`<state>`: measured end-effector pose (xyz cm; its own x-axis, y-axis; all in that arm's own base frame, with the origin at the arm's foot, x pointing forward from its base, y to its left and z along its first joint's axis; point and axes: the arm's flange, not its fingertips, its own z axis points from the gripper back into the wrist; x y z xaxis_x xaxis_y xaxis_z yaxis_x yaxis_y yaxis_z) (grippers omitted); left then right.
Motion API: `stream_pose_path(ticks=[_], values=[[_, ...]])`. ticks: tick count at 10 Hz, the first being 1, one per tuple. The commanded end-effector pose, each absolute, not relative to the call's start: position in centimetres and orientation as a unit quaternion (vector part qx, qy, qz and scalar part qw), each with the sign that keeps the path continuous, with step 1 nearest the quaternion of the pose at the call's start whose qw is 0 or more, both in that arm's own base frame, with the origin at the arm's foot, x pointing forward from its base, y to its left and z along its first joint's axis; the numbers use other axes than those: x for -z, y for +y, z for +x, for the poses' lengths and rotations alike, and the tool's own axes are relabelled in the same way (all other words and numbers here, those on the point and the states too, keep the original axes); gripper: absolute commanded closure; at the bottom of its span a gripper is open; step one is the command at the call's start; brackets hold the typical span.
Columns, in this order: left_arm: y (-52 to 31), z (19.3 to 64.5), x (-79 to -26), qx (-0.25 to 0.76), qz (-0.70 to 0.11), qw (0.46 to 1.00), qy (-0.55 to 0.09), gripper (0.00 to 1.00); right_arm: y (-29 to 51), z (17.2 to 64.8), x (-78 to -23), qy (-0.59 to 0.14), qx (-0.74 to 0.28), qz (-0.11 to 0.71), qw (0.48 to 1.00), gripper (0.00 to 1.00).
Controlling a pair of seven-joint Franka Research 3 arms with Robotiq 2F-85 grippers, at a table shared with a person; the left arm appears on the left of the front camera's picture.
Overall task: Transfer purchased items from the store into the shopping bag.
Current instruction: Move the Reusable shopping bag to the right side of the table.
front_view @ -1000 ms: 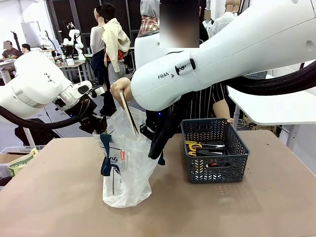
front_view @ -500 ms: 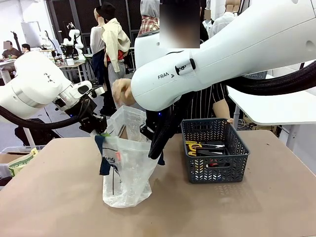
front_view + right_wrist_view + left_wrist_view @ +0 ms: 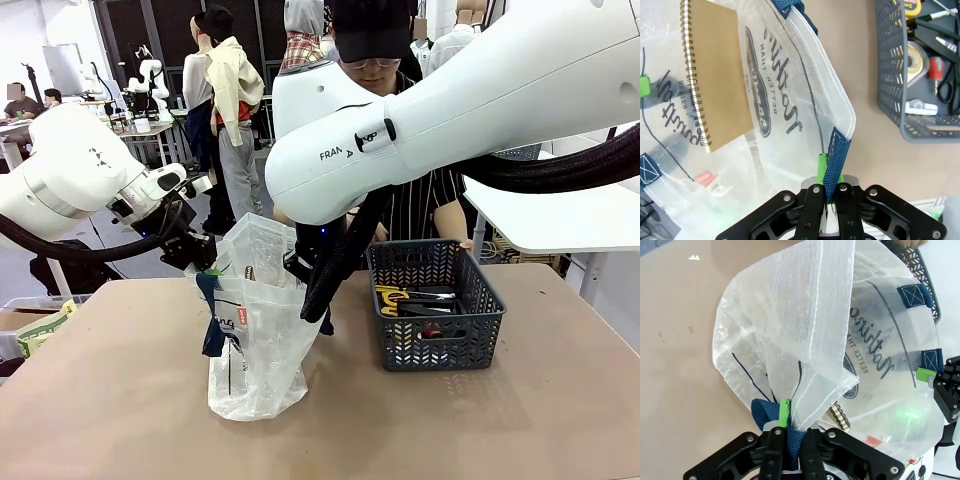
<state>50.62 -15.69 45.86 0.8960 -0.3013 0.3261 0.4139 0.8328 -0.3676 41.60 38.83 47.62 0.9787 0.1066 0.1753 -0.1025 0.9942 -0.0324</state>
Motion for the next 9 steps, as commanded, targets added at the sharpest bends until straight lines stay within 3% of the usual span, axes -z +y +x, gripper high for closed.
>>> stream_pose_path(ticks=[1, 9], values=[[-15.56, 50.44, -45.90, 0.186, -0.221, 0.949, -0.130, 1.00, 38.76, 41.46, -47.47, -0.089, -0.053, -0.012, 0.995, 1.00], [-15.56, 50.44, -45.90, 0.186, -0.221, 0.949, -0.130, 1.00, 38.76, 41.46, -47.47, -0.089, -0.053, -0.012, 0.995, 1.00]])
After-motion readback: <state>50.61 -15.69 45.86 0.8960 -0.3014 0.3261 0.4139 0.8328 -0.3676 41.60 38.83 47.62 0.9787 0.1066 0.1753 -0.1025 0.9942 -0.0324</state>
